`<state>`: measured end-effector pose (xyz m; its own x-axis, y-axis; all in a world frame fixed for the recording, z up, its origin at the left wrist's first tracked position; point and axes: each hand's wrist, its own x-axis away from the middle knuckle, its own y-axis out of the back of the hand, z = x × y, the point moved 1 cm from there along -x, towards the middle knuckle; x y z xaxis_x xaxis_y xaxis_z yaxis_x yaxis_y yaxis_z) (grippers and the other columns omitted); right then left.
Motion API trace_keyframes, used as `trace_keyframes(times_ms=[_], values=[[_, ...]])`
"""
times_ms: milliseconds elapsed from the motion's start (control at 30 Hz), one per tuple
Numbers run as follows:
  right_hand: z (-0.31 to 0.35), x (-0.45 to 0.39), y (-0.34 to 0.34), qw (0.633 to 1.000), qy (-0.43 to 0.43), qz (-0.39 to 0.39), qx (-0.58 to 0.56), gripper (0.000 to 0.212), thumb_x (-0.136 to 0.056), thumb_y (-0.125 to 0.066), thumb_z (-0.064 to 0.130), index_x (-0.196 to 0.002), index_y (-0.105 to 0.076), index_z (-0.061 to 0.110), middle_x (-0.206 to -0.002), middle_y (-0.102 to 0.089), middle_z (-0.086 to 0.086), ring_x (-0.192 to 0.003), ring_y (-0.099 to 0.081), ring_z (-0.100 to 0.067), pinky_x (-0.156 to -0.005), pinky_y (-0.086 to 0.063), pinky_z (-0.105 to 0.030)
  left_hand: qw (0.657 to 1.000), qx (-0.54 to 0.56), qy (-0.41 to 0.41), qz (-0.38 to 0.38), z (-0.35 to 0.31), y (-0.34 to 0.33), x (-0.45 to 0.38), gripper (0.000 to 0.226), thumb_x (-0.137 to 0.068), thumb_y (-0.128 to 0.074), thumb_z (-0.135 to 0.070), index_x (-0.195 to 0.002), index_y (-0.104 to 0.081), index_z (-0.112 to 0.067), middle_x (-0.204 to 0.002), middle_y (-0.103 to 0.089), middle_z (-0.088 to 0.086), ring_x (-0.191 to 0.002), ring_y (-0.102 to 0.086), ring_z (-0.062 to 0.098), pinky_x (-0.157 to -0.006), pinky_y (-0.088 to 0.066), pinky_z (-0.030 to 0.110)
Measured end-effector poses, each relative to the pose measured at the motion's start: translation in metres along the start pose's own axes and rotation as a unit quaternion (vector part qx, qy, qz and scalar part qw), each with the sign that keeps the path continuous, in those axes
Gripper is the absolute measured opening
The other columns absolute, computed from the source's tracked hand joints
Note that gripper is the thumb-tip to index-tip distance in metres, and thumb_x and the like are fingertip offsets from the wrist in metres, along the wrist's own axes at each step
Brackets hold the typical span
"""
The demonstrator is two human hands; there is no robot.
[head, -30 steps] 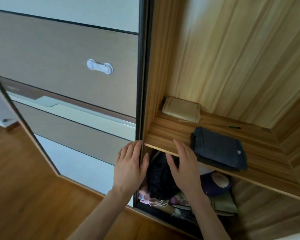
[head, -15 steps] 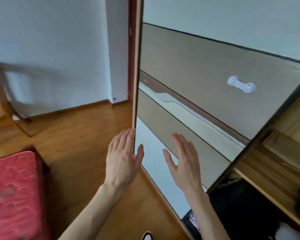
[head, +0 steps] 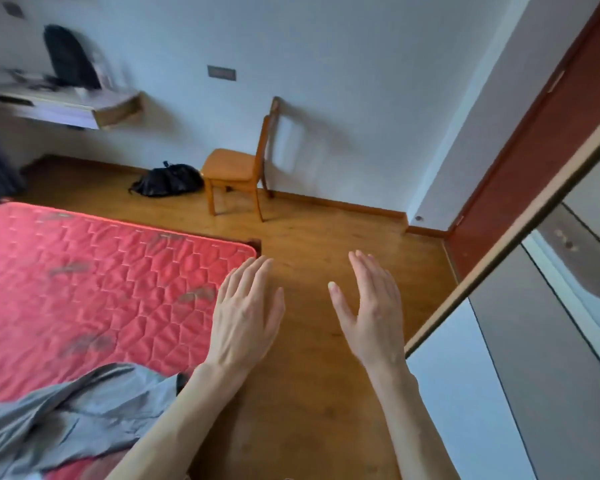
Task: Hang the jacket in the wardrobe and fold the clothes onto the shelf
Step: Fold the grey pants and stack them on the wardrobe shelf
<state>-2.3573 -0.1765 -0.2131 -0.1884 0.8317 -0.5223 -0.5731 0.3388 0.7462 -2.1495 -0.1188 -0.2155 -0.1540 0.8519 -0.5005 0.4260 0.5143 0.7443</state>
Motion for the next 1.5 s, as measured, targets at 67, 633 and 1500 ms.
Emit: trace_keyframes(times_ms=[67, 633, 1500], values=[[0.009, -0.026, -0.029, 0.999, 0.029, 0.027, -0.025, 0.063, -0.105, -0.054, 0.054, -0.158, -0.042, 0.022, -0.164, -0.042, 0.002, -0.154, -0.033, -0.013, -0.126, -0.031, -0.042, 0.999, -0.026, 0.034, -0.017, 0.020, 0.001, -0.005, 0.049, -0.106, -0.050, -0.036, -0.150, -0.051, -0.014, -0.155, -0.052, 0.003, -0.150, -0.039, 0.020, -0.122, -0.033, 0.042], [0.204, -0.086, -0.230, 0.898, 0.289, 0.224, -0.244, 0.065, -0.105, -0.051, 0.052, -0.157, -0.042, 0.014, -0.161, -0.044, -0.001, -0.155, -0.030, -0.015, -0.126, -0.028, -0.044, 0.877, -0.207, 0.393, -0.183, 0.203, 0.107, 0.094, 0.052, -0.101, -0.049, -0.036, -0.148, -0.051, -0.014, -0.150, -0.056, 0.006, -0.139, -0.050, 0.030, -0.113, -0.041, 0.051], [0.493, -0.014, -0.468, 0.732, 0.488, 0.375, -0.291, 0.059, -0.106, -0.053, 0.044, -0.157, -0.041, 0.018, -0.159, -0.046, 0.004, -0.154, -0.031, -0.010, -0.125, -0.031, -0.040, 0.766, -0.232, 0.556, -0.226, 0.448, 0.160, 0.184, 0.055, -0.102, -0.043, -0.043, -0.143, -0.058, -0.010, -0.144, -0.061, 0.004, -0.139, -0.052, 0.023, -0.114, -0.042, 0.046]])
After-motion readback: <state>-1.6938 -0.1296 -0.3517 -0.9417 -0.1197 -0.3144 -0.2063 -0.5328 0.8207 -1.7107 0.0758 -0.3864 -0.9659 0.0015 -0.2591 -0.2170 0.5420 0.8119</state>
